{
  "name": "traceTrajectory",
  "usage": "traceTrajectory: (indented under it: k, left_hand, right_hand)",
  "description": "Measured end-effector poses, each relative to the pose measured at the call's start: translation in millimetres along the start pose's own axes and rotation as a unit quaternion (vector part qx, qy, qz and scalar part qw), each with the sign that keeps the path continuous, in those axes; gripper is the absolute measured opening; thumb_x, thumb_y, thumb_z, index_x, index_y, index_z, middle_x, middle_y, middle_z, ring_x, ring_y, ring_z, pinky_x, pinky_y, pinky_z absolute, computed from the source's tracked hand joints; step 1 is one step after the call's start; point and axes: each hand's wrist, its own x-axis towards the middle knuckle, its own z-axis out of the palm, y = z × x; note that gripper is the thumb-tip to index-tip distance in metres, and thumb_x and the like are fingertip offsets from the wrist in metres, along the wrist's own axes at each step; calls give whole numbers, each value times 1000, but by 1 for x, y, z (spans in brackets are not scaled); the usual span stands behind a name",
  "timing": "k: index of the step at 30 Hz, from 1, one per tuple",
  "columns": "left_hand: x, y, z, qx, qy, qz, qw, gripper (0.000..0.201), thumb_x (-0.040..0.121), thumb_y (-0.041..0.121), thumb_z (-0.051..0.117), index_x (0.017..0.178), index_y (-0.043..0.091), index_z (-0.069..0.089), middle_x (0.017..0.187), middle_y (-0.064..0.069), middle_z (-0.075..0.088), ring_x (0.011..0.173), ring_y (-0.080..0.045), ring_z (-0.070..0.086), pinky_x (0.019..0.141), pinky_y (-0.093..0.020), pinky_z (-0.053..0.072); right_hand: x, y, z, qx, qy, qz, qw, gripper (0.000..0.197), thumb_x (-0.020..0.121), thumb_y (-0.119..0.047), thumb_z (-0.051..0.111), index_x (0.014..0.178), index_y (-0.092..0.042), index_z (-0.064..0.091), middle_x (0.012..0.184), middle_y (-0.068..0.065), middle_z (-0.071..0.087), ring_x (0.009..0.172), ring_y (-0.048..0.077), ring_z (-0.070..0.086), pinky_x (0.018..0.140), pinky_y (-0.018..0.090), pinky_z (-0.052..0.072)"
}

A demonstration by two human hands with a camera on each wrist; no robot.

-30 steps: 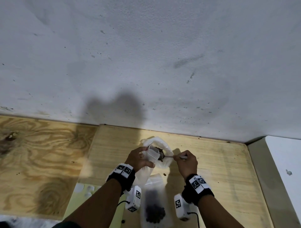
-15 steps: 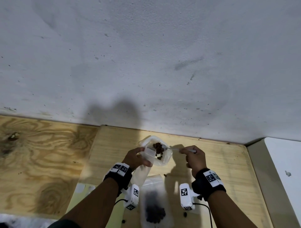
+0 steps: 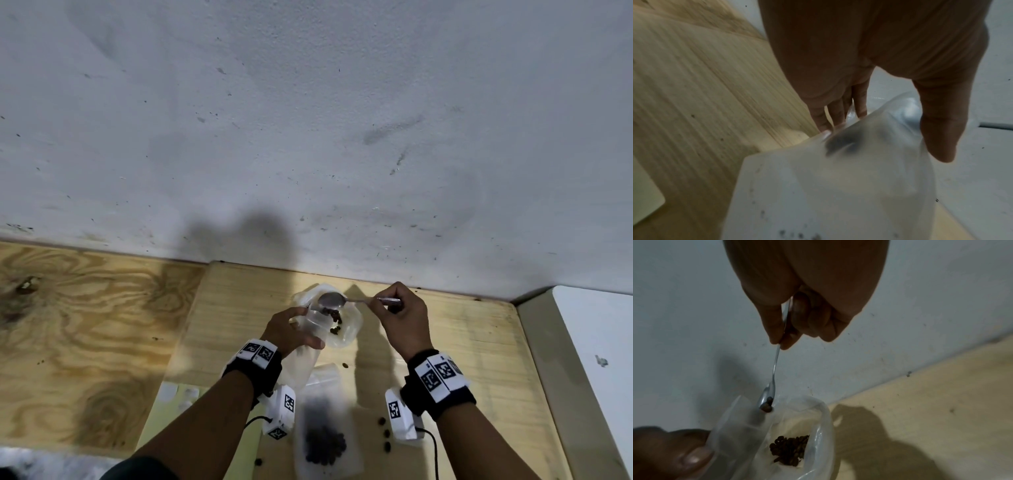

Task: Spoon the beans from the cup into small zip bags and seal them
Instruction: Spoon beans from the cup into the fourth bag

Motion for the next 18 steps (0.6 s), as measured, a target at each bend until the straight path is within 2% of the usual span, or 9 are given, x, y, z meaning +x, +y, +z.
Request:
traceTrajectory:
  k: [3,5,8,10,14,18]
  left_hand:
    - [0,3,-1,-22,3,0,1000,88,33,21,92,117,24,65,110,1,69,103,-15,63,77,-27,51]
    - [0,4,-2,-37,0,-2,999,78,39,15,91,113,21,68,107,0,70,101,-15,63,74,-25,50]
    - [0,6,-3,-45,-17,9,999,72,38,14,88,107,17,72,104,-3,72,102,-20,65,74,-26,50]
    - [-1,7,-5,-48,-26,10,998,69,41,10,87,108,14,72,103,-4,73,99,-21,65,73,-26,52]
    - [-3,6,-14,-55,-41,7,998,53,60,-12,78,110,7,70,96,-2,70,85,-11,63,59,-14,49]
    - [-2,3,-16,-46,-53,0,998,55,62,-13,77,113,7,68,101,-1,69,87,-7,61,60,-14,47]
  right_hand:
    - [-5,5,0,11,68,-1,998,24,77,-1,74,66,-10,55,64,5,61,58,10,50,57,22,42]
    - [-11,15,6,-16,66,-1,998,26,78,-1,73,66,-10,52,61,5,56,54,11,46,55,25,42]
    - [-20,34,16,-113,36,-15,993,29,81,-10,71,68,-19,47,56,-5,52,46,13,41,50,27,40]
    - [-21,41,20,-158,47,-14,986,26,83,-13,68,71,-20,47,57,-7,54,45,14,45,50,27,39]
    - [-22,43,18,-188,80,1,979,21,87,-16,67,76,-16,48,61,-9,56,52,19,56,52,25,39]
    - [-21,49,21,-157,80,30,984,28,87,-17,70,72,-20,46,65,-5,62,54,20,59,52,28,45]
